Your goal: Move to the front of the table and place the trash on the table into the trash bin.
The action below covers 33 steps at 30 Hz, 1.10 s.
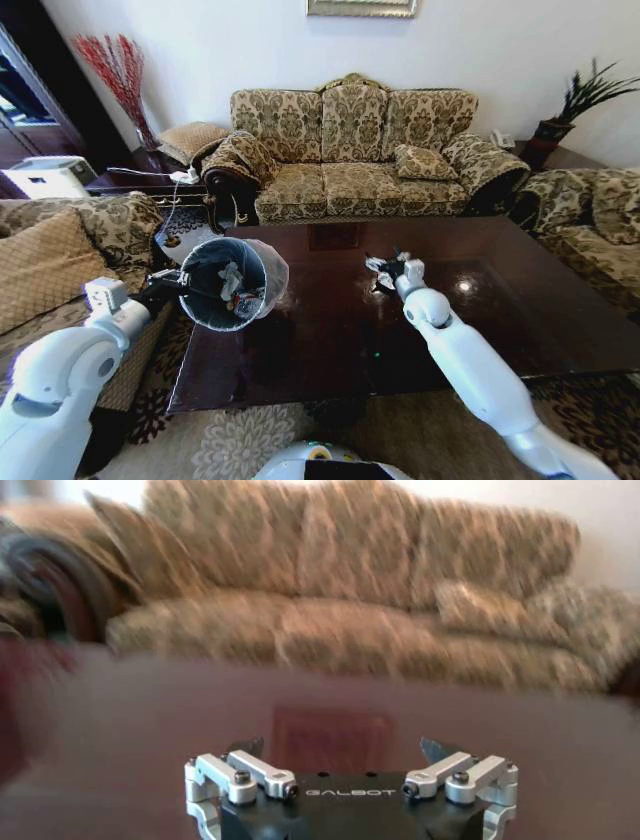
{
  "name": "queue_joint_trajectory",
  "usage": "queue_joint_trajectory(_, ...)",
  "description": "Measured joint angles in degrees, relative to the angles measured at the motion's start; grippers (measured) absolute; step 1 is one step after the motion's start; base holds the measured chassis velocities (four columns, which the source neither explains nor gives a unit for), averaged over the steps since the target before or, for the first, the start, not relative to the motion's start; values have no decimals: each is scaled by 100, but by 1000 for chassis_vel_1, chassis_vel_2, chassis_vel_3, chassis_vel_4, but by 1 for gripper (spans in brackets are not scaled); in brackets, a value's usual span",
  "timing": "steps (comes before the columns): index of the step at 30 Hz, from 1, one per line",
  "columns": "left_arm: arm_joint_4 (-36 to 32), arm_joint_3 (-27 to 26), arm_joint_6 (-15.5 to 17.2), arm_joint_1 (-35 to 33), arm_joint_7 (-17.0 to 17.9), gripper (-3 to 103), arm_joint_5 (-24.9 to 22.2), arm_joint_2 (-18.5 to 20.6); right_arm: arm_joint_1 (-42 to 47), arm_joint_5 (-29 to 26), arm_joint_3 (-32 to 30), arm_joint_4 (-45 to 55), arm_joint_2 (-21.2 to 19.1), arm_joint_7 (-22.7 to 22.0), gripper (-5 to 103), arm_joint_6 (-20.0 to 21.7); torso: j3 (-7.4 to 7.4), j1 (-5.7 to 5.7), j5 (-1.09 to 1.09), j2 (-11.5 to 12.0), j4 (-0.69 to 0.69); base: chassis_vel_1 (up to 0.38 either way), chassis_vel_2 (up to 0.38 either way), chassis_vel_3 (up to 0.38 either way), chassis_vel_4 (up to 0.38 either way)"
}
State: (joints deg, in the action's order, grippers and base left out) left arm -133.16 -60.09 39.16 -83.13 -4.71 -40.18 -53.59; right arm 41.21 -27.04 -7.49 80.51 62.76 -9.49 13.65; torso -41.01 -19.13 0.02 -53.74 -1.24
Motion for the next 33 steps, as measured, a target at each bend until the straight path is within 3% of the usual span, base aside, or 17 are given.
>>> queue_joint_trajectory(6, -32, -10, -47, -85, -18, 0, 2, -43, -234, 11, -43, -912, 456, 420, 100, -214, 0, -1, -3, 0, 0, -48, -37, -46, -59)
queue_joint_trajectory(10, -24, -17, -68, -90, -14, 0, -18, -36, -226, -90, 15, -1040, 653, 440, 100, -212, 0, 0, -3, 0, 6, -47, -56, -50, -62)
queue_joint_trajectory(16, -24, -18, -71, -91, -10, 0, -25, -30, -243, -114, 16, -1272, 806, 438, 102, -255, 0, 1, -1, 0, 1, -9, -14, -12, -18)
queue_joint_trajectory(17, -12, -13, -76, -86, -10, 0, -26, -41, -251, -105, 16, -1396, 853, 488, 93, -352, 0, 0, -2, 0, -2, 0, 0, 0, 0)
queue_joint_trajectory(20, 6, 4, -91, -81, -11, 0, -26, -47, -239, -90, 13, -1439, 889, 505, 93, -414, 0, 0, -3, 0, 1, 0, 0, 0, 0)
queue_joint_trajectory(21, 9, 9, -93, -78, -13, 0, -26, -47, -230, -80, 12, -1440, 898, 509, 82, -431, 0, 0, -3, 0, 1, 0, 0, 0, 0)
queue_joint_trajectory(24, 12, 13, -97, -63, -27, 0, -28, -32, -209, -46, 9, -1438, 905, 525, 82, -479, 0, 0, -2, 0, 2, 0, 0, 0, 0)
queue_joint_trajectory(25, 15, 13, -99, -53, -38, 0, -33, -15, -202, 9, 4, -1433, 904, 538, 71, -521, 1, 0, -2, 0, 3, 0, 0, 0, 0)
queue_joint_trajectory(27, 16, 13, -99, -48, -45, 0, -34, -8, -201, 43, 3, -1430, 901, 542, 71, -545, 1, 0, -1, 0, 3, 0, 0, 0, 0)
queue_joint_trajectory(29, 16, 12, -100, -52, -72, 0, -35, -11, -189, 184, -7, -1400, 874, 552, 49, -612, 0, 0, -2, 0, 2, 0, 0, 0, 0)
queue_joint_trajectory(31, 16, 12, -102, -62, -79, 0, -34, -16, -181, 239, -12, -1382, 866, 553, 49, -638, 0, 0, -2, 0, 2, 0, 0, 0, 0)
queue_joint_trajectory(33, 15, 3, -118, -94, -109, 0, -29, -37, -134, 448, -31, -1260, 828, 554, 38, -764, 0, 0, -2, 0, 2, 0, 0, 0, 0)
